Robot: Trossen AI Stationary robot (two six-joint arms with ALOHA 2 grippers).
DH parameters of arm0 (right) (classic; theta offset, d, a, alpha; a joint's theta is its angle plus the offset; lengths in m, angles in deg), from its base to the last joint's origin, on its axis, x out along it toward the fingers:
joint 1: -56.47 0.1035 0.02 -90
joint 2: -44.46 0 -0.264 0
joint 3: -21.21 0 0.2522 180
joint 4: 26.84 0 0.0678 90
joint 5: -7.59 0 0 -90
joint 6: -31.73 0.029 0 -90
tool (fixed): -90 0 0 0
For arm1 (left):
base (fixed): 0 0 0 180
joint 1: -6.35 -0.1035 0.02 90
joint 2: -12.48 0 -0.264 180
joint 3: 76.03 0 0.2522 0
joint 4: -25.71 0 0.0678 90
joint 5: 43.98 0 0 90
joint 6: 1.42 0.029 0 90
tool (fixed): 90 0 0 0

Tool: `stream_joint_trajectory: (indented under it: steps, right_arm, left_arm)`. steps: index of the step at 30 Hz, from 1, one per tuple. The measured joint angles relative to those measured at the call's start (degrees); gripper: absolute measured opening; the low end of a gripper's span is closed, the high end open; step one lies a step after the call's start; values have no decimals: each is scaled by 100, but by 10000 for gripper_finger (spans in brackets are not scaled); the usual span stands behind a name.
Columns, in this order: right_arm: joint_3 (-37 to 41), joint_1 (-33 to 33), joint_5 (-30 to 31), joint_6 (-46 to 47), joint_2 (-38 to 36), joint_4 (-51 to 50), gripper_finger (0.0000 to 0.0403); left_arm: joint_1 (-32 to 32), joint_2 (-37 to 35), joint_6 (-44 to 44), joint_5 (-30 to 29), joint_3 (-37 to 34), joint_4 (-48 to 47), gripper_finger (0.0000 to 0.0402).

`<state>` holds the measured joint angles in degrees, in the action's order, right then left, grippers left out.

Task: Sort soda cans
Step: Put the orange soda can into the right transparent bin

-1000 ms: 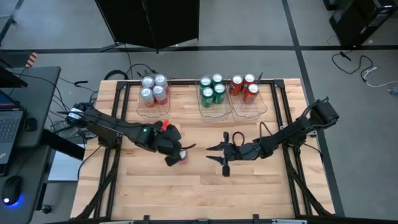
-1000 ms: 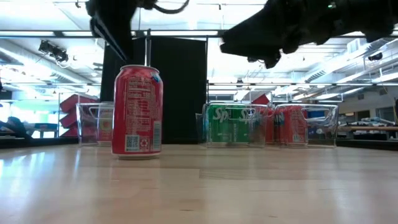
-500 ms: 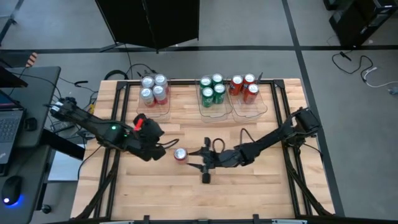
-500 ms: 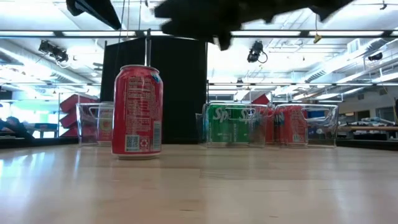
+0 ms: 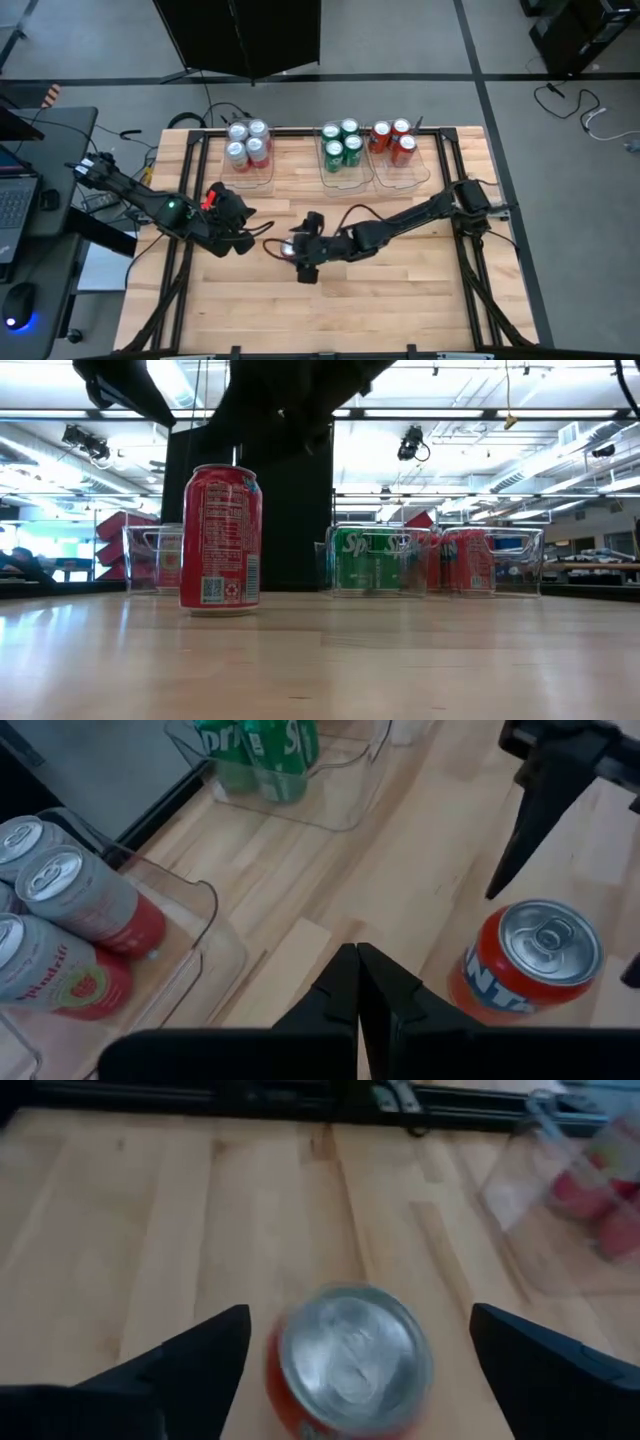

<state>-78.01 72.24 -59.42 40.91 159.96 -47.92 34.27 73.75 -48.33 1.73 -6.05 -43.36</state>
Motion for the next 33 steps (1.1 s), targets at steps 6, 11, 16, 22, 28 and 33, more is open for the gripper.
stream_joint_trajectory:
  steps: [6, 11, 16, 22, 28, 33]
  right_arm:
    - [-472, -130, -527, -21, 437, -329, 372]
    - [-482, -182, -695, 129, 555, -412, 350]
    - [-482, -180, -723, 289, 493, -578, 284]
    - [-471, -184, -473, 630, 165, -1254, 284]
    - [-471, -277, 986, 1238, -726, -2475, 284]
    - [-475, -511, 2142, 2277, -1594, -3918, 284]
  left_arm:
    - [0, 11, 37, 11, -34, 21, 3]
    - [39, 14, 79, -6, -34, 34, 3]
    - [37, 13, 172, -61, -34, 54, 3]
    - [37, 13, 157, -110, -34, 21, 3]
    - [37, 13, 137, -133, -34, 26, 3]
    - [37, 13, 149, -130, -34, 37, 3]
